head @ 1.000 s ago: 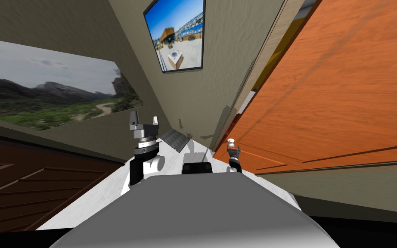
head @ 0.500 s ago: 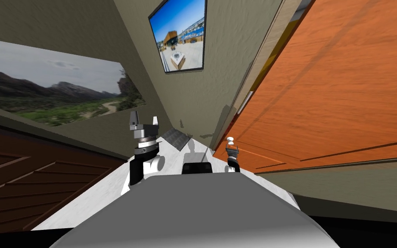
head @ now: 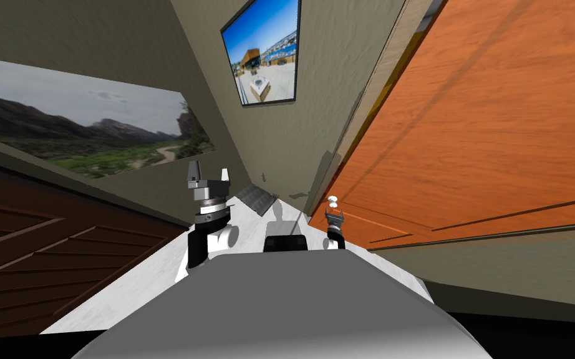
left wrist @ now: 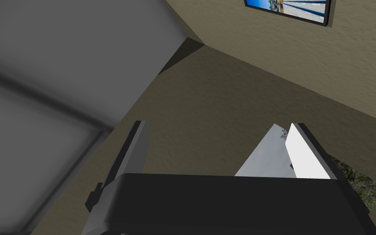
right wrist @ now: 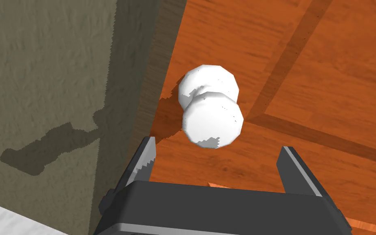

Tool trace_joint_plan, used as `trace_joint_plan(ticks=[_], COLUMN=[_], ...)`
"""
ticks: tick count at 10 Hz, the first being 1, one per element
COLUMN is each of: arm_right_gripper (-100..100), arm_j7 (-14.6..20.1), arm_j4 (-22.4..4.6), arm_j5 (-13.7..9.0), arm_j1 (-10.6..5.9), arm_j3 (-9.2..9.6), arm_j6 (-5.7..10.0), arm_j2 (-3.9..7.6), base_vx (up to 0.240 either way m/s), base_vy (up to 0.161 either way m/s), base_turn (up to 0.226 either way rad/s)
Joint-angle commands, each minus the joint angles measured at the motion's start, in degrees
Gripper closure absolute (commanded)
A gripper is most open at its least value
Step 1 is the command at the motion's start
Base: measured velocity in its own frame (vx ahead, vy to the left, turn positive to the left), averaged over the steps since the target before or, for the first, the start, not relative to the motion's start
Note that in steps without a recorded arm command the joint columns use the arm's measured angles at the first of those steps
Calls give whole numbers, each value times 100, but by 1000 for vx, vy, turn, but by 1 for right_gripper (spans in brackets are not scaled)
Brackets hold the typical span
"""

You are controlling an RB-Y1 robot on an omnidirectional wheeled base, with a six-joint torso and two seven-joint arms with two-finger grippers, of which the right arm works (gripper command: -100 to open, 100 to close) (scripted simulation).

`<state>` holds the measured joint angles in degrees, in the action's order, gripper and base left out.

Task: Pull the door open

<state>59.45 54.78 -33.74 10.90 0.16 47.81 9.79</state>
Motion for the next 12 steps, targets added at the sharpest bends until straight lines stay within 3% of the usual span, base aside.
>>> trace_joint_plan(ticks=[1, 8, 9, 10, 12], arm_right_gripper=[-100, -100, -100, -100, -100], arm_j7=[286, 1086, 1014, 1219, 1417], arm_j4=[53, 188, 157, 68, -30], arm_j5=[-140, -499, -463, -509, -552], arm_j1=[-9, -32, -34, -4, 28], arm_j3=[69, 243, 230, 194, 151], arm_j6=[-29, -104, -85, -47, -6], arm_j2=[-47, -161, -149, 12, 191], base_vx=[-86, -67, -25, 110, 175], base_vy=[-12, -1, 0, 1, -20], base_turn=[41, 24, 3, 83, 91])
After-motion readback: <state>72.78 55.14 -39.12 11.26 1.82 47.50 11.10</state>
